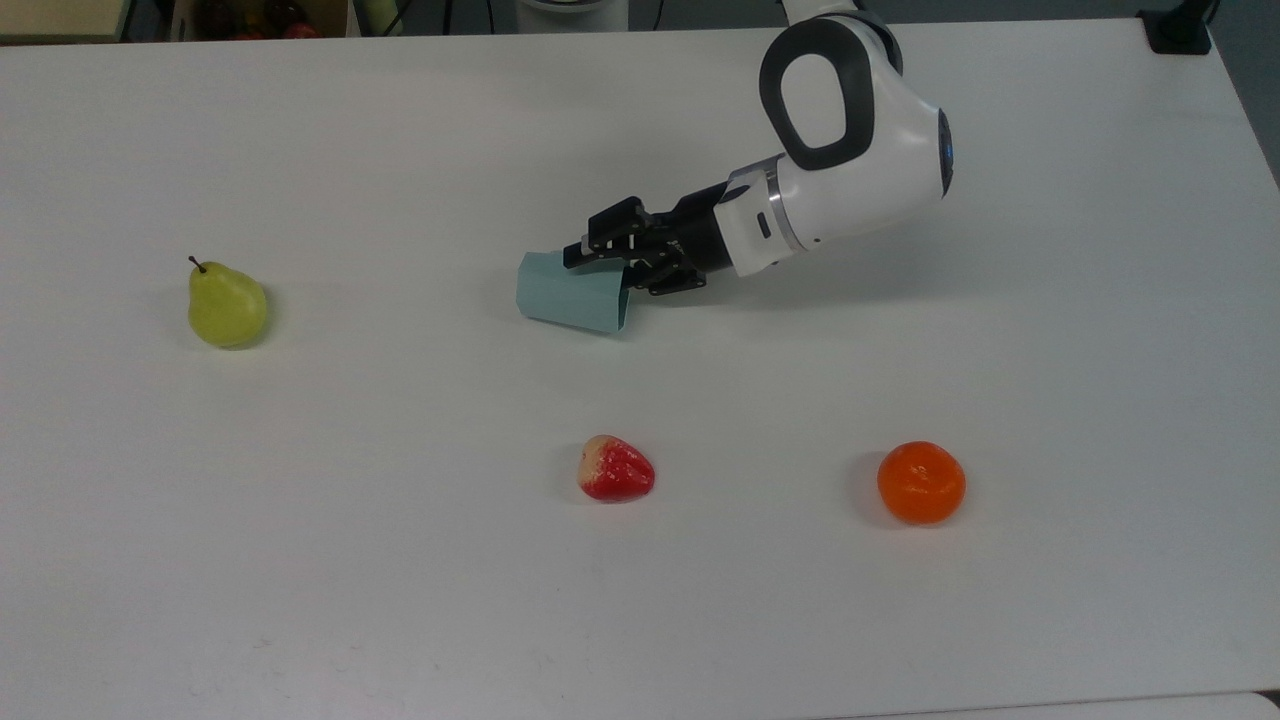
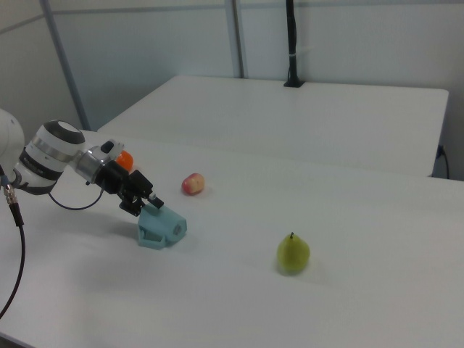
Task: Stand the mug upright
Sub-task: 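Close the gripper on the base of the sideways light blue mug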
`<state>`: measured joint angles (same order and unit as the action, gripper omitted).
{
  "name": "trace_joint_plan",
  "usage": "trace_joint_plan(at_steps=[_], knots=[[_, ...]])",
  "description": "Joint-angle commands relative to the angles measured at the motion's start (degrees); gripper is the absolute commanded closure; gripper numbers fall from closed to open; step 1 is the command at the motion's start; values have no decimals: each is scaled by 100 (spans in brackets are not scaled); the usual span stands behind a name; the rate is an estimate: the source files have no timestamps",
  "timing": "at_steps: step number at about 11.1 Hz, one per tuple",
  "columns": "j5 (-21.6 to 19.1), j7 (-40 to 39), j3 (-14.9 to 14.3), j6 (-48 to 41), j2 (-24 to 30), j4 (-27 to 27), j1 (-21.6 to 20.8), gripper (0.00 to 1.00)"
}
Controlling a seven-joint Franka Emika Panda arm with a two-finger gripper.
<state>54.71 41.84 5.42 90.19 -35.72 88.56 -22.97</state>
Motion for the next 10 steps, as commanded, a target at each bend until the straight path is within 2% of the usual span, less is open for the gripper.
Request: trace_joint_plan(at_steps=[1,2,3,5,6,7,10], knots=[[-39,69,-32,-62,21,4,12,52],[-57,69,-41,-115,30,4,47,55],[-118,69,-32,-202,30,4,56,63],[-232,52,-32,-247,65,4,56,88],[-276,34,-32,-308,83,4,56,95],[-329,26,-32,-378,100,4,91,100],[-469,-219,-32,-396,337,-14,187,100]])
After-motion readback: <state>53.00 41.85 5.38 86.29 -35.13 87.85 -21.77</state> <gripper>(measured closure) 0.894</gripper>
